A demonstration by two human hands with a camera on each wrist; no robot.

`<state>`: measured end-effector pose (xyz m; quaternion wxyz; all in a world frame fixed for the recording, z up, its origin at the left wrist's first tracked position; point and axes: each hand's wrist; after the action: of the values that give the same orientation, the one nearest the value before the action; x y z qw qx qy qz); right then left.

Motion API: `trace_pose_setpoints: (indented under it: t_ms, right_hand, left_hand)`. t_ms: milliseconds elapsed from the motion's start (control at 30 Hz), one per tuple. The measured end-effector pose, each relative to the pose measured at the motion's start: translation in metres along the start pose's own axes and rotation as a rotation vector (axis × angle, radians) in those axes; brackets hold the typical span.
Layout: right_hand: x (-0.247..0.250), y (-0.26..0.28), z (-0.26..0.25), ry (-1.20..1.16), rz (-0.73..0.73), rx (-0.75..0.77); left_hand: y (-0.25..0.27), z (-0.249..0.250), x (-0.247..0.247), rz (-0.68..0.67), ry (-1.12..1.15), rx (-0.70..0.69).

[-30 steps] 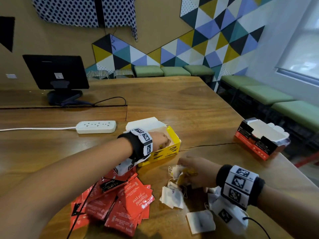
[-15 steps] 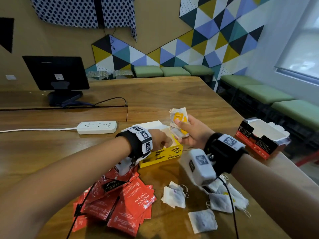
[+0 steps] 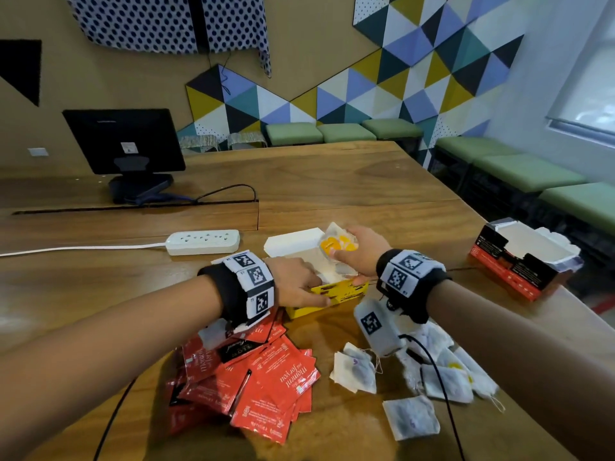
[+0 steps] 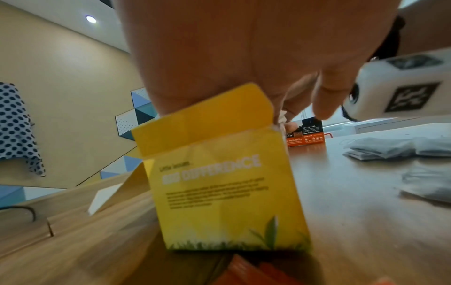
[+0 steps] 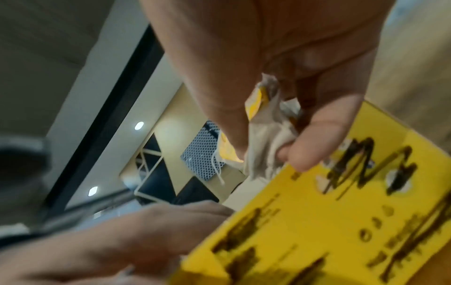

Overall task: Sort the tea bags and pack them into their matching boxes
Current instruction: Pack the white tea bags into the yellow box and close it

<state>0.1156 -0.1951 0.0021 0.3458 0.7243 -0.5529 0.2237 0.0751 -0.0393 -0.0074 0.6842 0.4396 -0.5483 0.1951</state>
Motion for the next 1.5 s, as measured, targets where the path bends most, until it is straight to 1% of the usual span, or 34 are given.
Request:
trace_pose_setpoints:
  t_ms: [67, 133, 200, 267, 333, 467, 533, 600, 633, 700, 800, 867, 933, 967, 1033, 1067, 1133, 1200, 1233, 1267, 1300, 1367, 1433, 1500]
  right_hand:
    - [-0.001, 0.001, -0.004, 0.290, 0.074, 0.082]
    - [-0.004, 0.002, -0.008, 0.508, 0.097, 0.140]
    - [-0.010, 0.003, -0.011, 0.670, 0.079, 0.167]
    - [-0.019, 0.002, -0.014, 0.798, 0.060, 0.161]
    - [-0.026, 0.000, -0.017, 0.859, 0.052, 0.142]
    - [-0.025, -0.001, -0.017, 0.826, 0.018, 0.141]
    - [-0.016, 0.000, -0.016, 0.760, -0.002, 0.161]
    - [-0.009, -0.001, -0.014, 0.680, 0.011, 0.196]
    - [-0.007, 0.000, -0.014, 0.664, 0.014, 0.207]
    - [-0.008, 0.001, -0.013, 0.709, -0.022, 0.217]
    - [-0.011, 0.000, -0.009, 0.761, -0.092, 0.247]
    - [-0.006, 0.003, -0.007, 0.672, -0.099, 0.281]
    - [0.004, 0.012, -0.001, 0.485, -0.074, 0.302]
    - [0.009, 0.016, 0.003, 0.410, -0.031, 0.339]
    - [0.020, 0.027, 0.021, 0.324, 0.075, 0.412]
    - [0.026, 0.032, 0.031, 0.314, 0.113, 0.440]
    - [0.040, 0.042, 0.051, 0.397, 0.106, 0.417]
    - [0.052, 0.055, 0.068, 0.556, -0.011, 0.307]
    - [0.056, 0.061, 0.076, 0.630, -0.083, 0.270]
    - [0.058, 0.065, 0.083, 0.688, -0.146, 0.246]
    - [0.058, 0.070, 0.089, 0.736, -0.193, 0.235]
    - [0.055, 0.076, 0.099, 0.805, -0.245, 0.239]
    - [0.050, 0.077, 0.104, 0.841, -0.254, 0.280]
    - [0.048, 0.077, 0.107, 0.844, -0.255, 0.324]
  left_hand:
    - [0.005, -0.001, -0.004, 0.007, -0.042, -0.031]
    - [0.004, -0.003, -0.008, 0.011, -0.105, -0.053]
    - [0.002, -0.005, -0.012, 0.019, -0.140, -0.046]
    - [-0.001, -0.005, -0.013, 0.052, -0.138, -0.059]
    - [-0.003, -0.003, -0.013, 0.062, -0.148, -0.071]
    - [-0.003, 0.002, -0.016, 0.032, -0.157, -0.045]
    - [-0.001, 0.001, -0.015, 0.081, -0.098, -0.050]
    - [0.002, -0.003, -0.013, 0.171, -0.009, -0.048]
    - [0.003, -0.004, -0.012, 0.210, 0.026, -0.037]
    - [0.004, -0.005, -0.011, 0.265, 0.050, -0.021]
    - [0.004, -0.003, -0.009, 0.268, 0.010, -0.002]
    - [0.006, -0.001, -0.007, 0.279, -0.027, 0.022]
    - [0.007, 0.003, -0.008, 0.337, -0.059, 0.036]
    - [0.010, 0.006, -0.008, 0.388, -0.075, 0.032]
    - [0.012, 0.019, -0.008, 0.486, -0.100, -0.010]
    - [0.014, 0.028, -0.005, 0.511, -0.107, -0.036]
    - [0.015, 0.046, -0.003, 0.473, -0.106, -0.101]
    - [0.013, 0.061, -0.005, 0.401, -0.058, -0.231]
    - [0.012, 0.067, -0.009, 0.370, 0.006, -0.286]
    - [0.010, 0.073, -0.014, 0.316, 0.065, -0.302]
    - [0.007, 0.077, -0.019, 0.244, 0.096, -0.287]
    - [0.000, 0.085, -0.025, 0.088, 0.089, -0.227]
    - [-0.004, 0.089, -0.025, 0.031, 0.100, -0.209]
    - [-0.007, 0.089, -0.022, 0.030, 0.152, -0.228]
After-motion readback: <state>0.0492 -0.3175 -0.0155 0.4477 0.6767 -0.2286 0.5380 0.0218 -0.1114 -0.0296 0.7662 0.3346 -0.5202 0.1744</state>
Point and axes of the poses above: each hand's wrist, its own y-axis away from the middle knuckle, its own x-axis out of the back of the hand, z = x × y, and after that the axes turned 6 degrees about -x, right-handed
